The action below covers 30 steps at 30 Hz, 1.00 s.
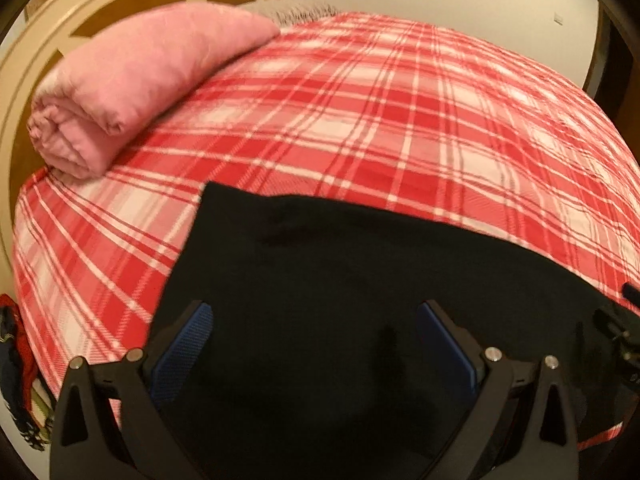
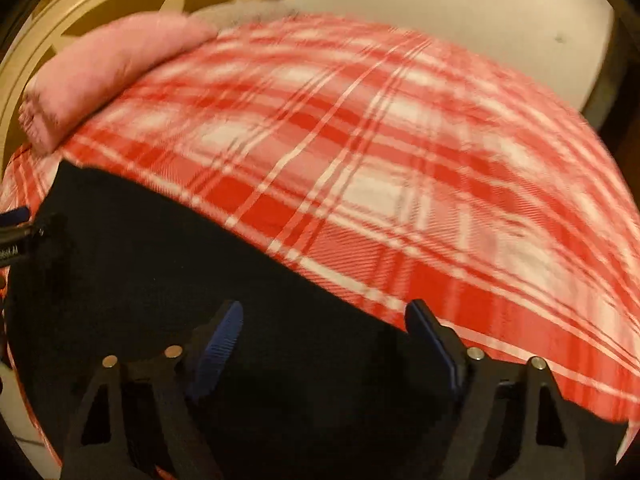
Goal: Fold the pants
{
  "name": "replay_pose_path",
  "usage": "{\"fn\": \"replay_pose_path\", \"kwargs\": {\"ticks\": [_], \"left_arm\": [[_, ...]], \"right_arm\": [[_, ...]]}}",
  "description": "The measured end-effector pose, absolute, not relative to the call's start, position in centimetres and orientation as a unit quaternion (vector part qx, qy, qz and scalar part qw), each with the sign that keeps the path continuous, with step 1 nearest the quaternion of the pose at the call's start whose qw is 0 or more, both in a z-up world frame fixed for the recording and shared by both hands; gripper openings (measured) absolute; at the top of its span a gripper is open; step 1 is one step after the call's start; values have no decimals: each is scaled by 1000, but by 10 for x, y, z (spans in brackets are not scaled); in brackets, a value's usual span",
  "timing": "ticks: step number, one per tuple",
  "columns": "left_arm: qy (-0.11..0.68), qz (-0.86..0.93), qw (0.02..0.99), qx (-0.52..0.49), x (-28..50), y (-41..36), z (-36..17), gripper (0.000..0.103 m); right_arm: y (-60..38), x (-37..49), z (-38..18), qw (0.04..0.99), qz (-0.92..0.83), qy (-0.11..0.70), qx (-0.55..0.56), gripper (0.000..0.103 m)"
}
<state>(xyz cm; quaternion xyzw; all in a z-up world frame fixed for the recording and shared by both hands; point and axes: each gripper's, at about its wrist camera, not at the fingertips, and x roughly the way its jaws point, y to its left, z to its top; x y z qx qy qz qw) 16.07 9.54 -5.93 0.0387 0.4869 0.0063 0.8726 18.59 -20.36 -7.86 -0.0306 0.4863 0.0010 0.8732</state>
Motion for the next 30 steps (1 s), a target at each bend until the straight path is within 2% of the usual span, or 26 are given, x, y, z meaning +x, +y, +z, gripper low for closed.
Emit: {"fn": "replay_pose_path", "kwargs": {"ticks": [2, 6, 7, 8, 10, 12, 13, 17, 22, 25, 30], "left_arm": [[497, 9, 867, 37, 167, 96, -68, 103], [508, 11, 861, 35, 173, 96, -80, 103], [507, 9, 862, 28, 175, 97, -81, 103], [505, 9, 863, 22, 177, 98, -81, 103], [505, 10, 863, 15, 180, 99, -83, 103], [507, 9, 862, 17, 181, 99, -82, 103], [507, 8, 862, 20, 179, 98, -80, 103], [499, -1, 866, 13, 164, 111, -64, 103], [490, -21, 870, -50, 136, 156, -39, 103], [479, -21, 875, -64, 125, 173, -25, 103], [468, -20, 879, -87, 130, 180, -10, 103]], "right_arm": [[-205, 193, -91, 863, 5, 504, -24, 80], [-204, 191, -94, 871, 20, 490, -25, 73], [-202, 189, -94, 873, 31, 487, -29, 61], [-198, 188, -93, 873, 45, 485, -34, 54], [-191, 186, -91, 871, 63, 484, -50, 23], [-184, 184, -88, 869, 67, 486, -64, 9], [-181, 182, -84, 869, 63, 485, -70, 7], [-172, 158, -53, 890, 66, 446, -67, 6], [-143, 92, -14, 913, 107, 385, -87, 6], [-121, 52, -18, 913, 132, 372, -102, 6], [-93, 5, -55, 907, 154, 380, -99, 6]]}}
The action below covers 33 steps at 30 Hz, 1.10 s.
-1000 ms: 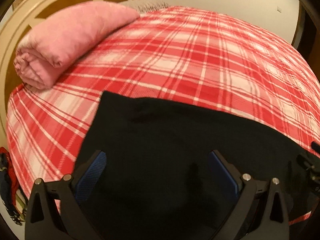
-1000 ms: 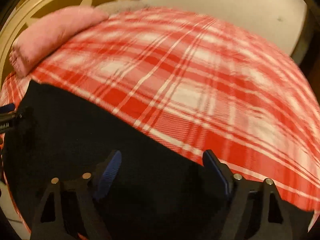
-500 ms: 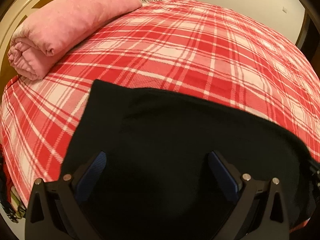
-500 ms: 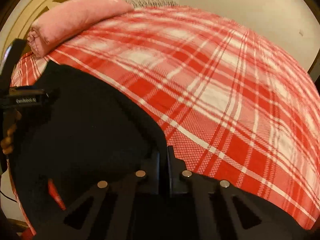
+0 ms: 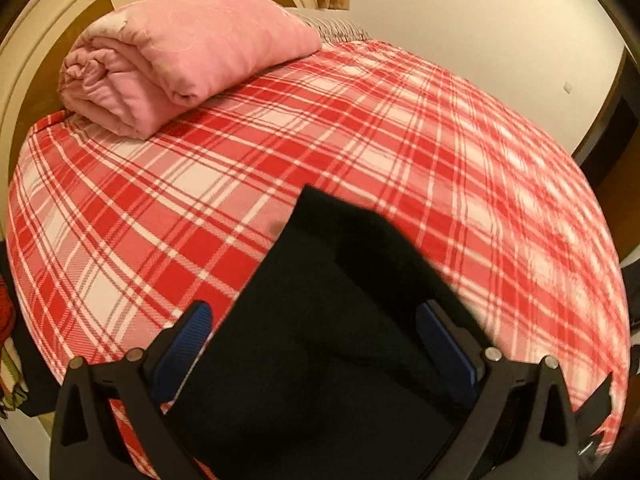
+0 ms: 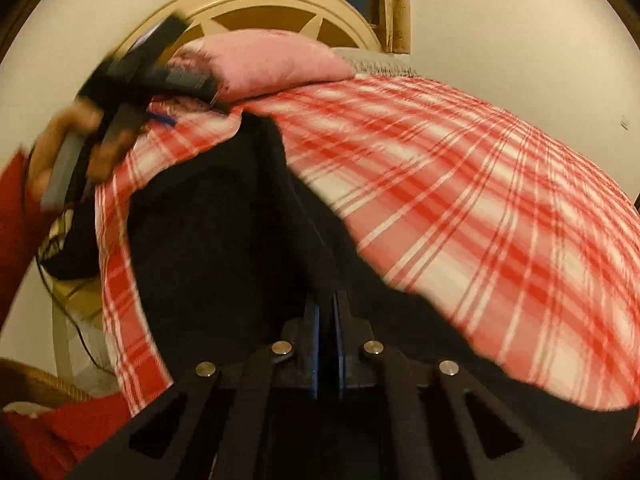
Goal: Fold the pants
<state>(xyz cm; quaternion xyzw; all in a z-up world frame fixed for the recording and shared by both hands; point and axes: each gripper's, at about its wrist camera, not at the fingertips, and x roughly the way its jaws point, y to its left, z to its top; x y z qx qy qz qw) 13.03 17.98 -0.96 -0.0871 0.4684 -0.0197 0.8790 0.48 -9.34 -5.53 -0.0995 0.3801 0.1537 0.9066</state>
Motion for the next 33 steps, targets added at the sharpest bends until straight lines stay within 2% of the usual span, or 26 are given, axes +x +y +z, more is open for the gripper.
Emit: {"fn": "replay_pose_path", "kwargs": {"ticks": [4, 11, 12, 13, 15, 17, 18, 19, 23, 28, 33], "left_arm": [[500, -40, 861, -90, 156, 163, -22, 103], [556, -23, 826, -92, 187, 134, -59, 102], [562, -16, 823, -82, 190, 130, -64, 96], [566, -12, 821, -72, 190, 128, -67, 85], [570, -13, 820, -61, 189, 126, -69, 76], [558, -11, 828, -54, 185, 129, -65, 57], [554, -16, 830, -59, 182, 132, -63, 34], [552, -26, 830, -76, 178, 139, -60, 16], [508, -79, 840, -172, 148, 171, -33, 15], [459, -86, 869, -162, 87, 192, -1, 15], [449, -47, 883, -127, 51, 210, -10, 16]], "right_arm": [[-89, -1, -76, 906, 143, 390, -84, 6], [-86, -8, -78, 909, 139, 381, -100, 6], [-87, -9, -78, 908, 140, 382, -100, 6], [-86, -9, -78, 908, 140, 383, -101, 6], [-86, -9, -79, 906, 141, 384, -104, 6], [-89, -9, -75, 908, 141, 382, -101, 6], [-93, -9, -69, 910, 141, 378, -95, 6], [-96, -9, -64, 912, 142, 374, -89, 6], [-110, -15, -35, 924, 142, 349, -68, 6], [-114, -41, -12, 926, 173, 331, -49, 6], [-101, -63, -32, 918, 181, 350, -49, 6]]}}
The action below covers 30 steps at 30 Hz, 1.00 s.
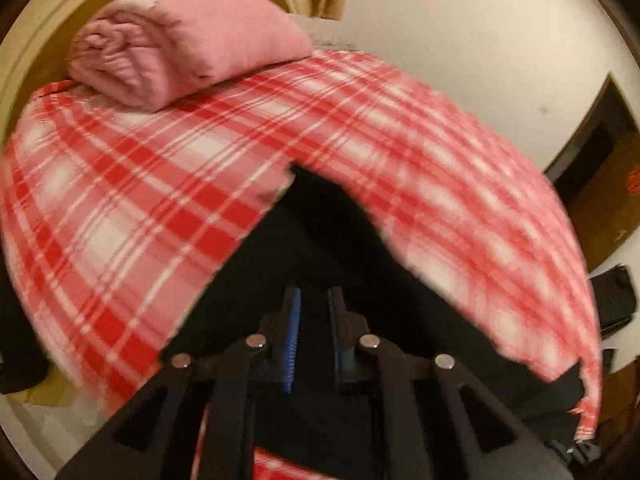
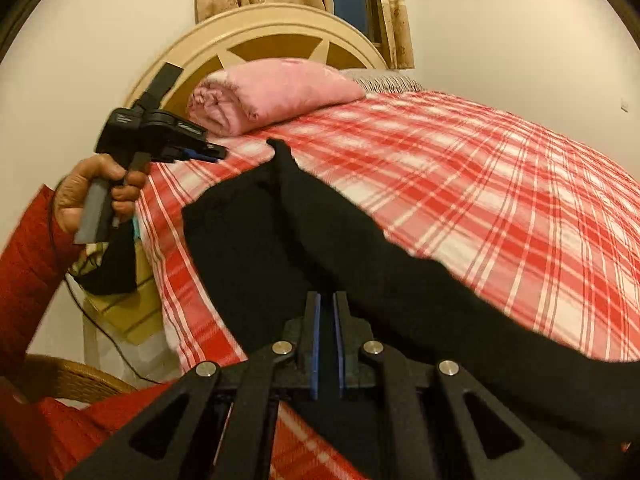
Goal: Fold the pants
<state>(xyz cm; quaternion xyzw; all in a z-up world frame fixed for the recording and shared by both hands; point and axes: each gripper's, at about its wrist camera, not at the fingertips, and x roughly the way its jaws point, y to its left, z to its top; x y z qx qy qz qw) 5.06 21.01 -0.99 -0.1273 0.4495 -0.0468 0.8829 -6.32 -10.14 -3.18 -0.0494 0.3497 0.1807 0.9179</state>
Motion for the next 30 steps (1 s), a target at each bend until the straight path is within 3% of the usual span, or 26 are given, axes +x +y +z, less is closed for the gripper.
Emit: {"fn": "replay_pose_path", "kwargs": {"ticks": [2, 4, 7, 9, 12, 14, 16, 17, 18, 20, 21, 22, 25, 27, 28, 29, 30], "left_arm": [[458, -37, 879, -131, 57, 217, -14, 25], [469, -48, 869, -151, 69, 217, -13, 60], [445, -38, 884, -139, 91, 205, -2, 87], [440, -30, 892, -99, 108, 191, -1, 99], [466, -13, 883, -57, 143, 171, -18, 100], [488, -13, 870, -63, 160, 166, -31, 100], [500, -12, 862, -77, 171, 164, -39, 100], [507, -9, 858, -85, 176, 163, -43, 99], [512, -3, 854, -88, 179, 162, -47, 97], [521, 15, 848, -91, 183, 161, -55, 78], [529, 18, 843, -96, 185, 162, -59, 60], [542, 13, 833, -113, 187, 164, -66, 53], [532, 17, 838, -121, 184, 166, -64, 45], [533, 0, 835, -136, 182, 167, -64, 17], [536, -10, 831, -151, 182, 169, -65, 11], [537, -17, 827, -163, 181, 169, -67, 10], [536, -20, 827, -167, 180, 169, -67, 8]], "right_arm": [[-104, -63, -38, 919, 172, 355, -26, 6], [-111, -59, -38, 923, 165, 348, 12, 6], [-128, -52, -36, 921, 163, 342, 89, 7], [-139, -46, -38, 912, 177, 341, 147, 7], [-150, -43, -44, 906, 167, 344, 182, 8], [-151, -41, -48, 903, 166, 356, 172, 15], [-152, -38, -51, 900, 168, 368, 161, 45], [-152, -37, -52, 901, 168, 368, 154, 50], [-150, -35, -52, 904, 166, 368, 141, 52], [-146, -28, -52, 908, 159, 373, 104, 52], [-140, -23, -51, 912, 156, 373, 72, 52], [-137, -21, -51, 914, 155, 371, 48, 52], [-115, -9, -61, 910, 164, 378, -50, 52], [-99, -4, -75, 899, 159, 390, -120, 52], [-93, -1, -83, 897, 144, 390, -153, 50], [-91, 1, -88, 897, 129, 388, -169, 43], [-92, 7, -92, 895, 119, 395, -170, 12]]}}
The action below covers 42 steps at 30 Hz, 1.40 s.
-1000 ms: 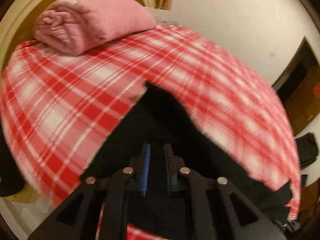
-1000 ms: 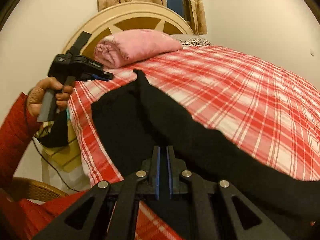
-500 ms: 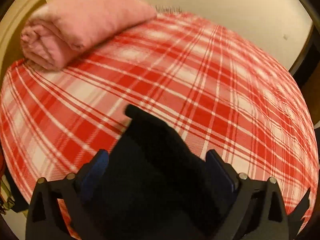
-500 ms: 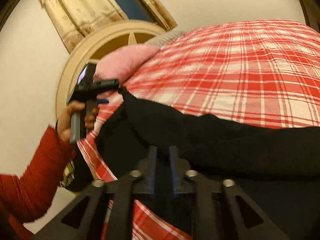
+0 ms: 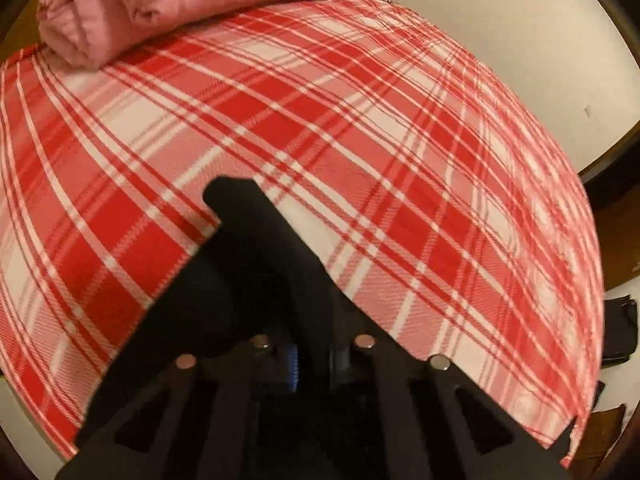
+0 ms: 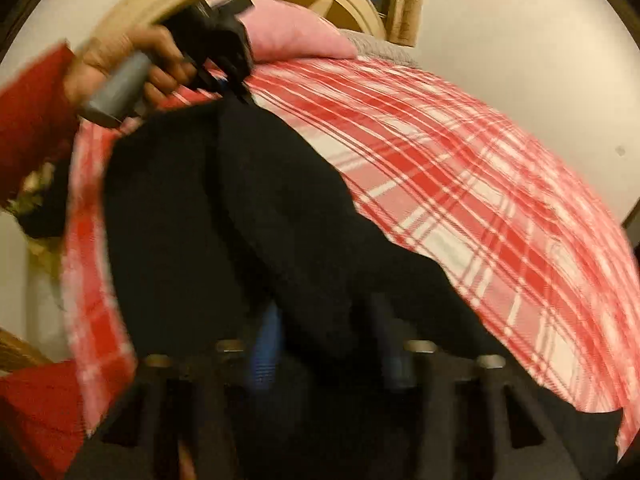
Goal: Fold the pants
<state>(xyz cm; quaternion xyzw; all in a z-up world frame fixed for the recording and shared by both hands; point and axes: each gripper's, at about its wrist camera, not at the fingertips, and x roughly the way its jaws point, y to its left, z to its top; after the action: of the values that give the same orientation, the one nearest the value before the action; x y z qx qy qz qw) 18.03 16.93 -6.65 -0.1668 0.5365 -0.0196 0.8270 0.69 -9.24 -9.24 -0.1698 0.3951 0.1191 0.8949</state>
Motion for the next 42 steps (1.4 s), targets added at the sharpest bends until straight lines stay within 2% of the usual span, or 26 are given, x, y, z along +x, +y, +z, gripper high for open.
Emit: {"fn": "replay_pose_path", "kwargs": {"ticks": [1, 5, 9, 14, 23, 26, 29, 30, 32, 34, 35, 42], "left_arm": [[533, -24, 829, -167, 179, 168, -66, 7], [513, -59, 833, -198, 163, 173, -49, 6], [477, -81, 848, -218, 133, 188, -18, 6], [444, -86, 864, -220, 80, 219, -1, 6], [479, -22, 857, -186, 27, 245, -68, 7], [483, -5, 865, -138, 26, 236, -85, 14], [460, 0, 885, -72, 22, 222, -85, 15], [459, 0, 887, -55, 22, 219, -84, 16], [458, 3, 889, -30, 19, 219, -80, 29], [447, 30, 894, -9, 14, 227, -72, 62], [432, 55, 900, 3, 9, 233, -65, 67], [345, 113, 931, 26, 0, 240, -32, 69]], "right_arm": [[-95, 10, -93, 894, 117, 401, -160, 7], [-104, 2, -72, 914, 117, 368, -122, 7], [-97, -26, -48, 929, 119, 325, -132, 7], [-90, -61, -51, 918, 160, 339, -133, 7], [-73, -84, -97, 894, 173, 384, -152, 7], [-73, -85, -108, 890, 169, 394, -152, 7], [-72, -85, -112, 896, 158, 385, -158, 10], [-71, -85, -112, 896, 155, 385, -158, 12], [-73, -85, -110, 893, 163, 395, -140, 22], [-81, -84, -104, 889, 183, 408, -100, 45], [-85, -87, -99, 889, 191, 408, -79, 47], [-112, -62, -37, 912, 213, 351, 14, 47]]}}
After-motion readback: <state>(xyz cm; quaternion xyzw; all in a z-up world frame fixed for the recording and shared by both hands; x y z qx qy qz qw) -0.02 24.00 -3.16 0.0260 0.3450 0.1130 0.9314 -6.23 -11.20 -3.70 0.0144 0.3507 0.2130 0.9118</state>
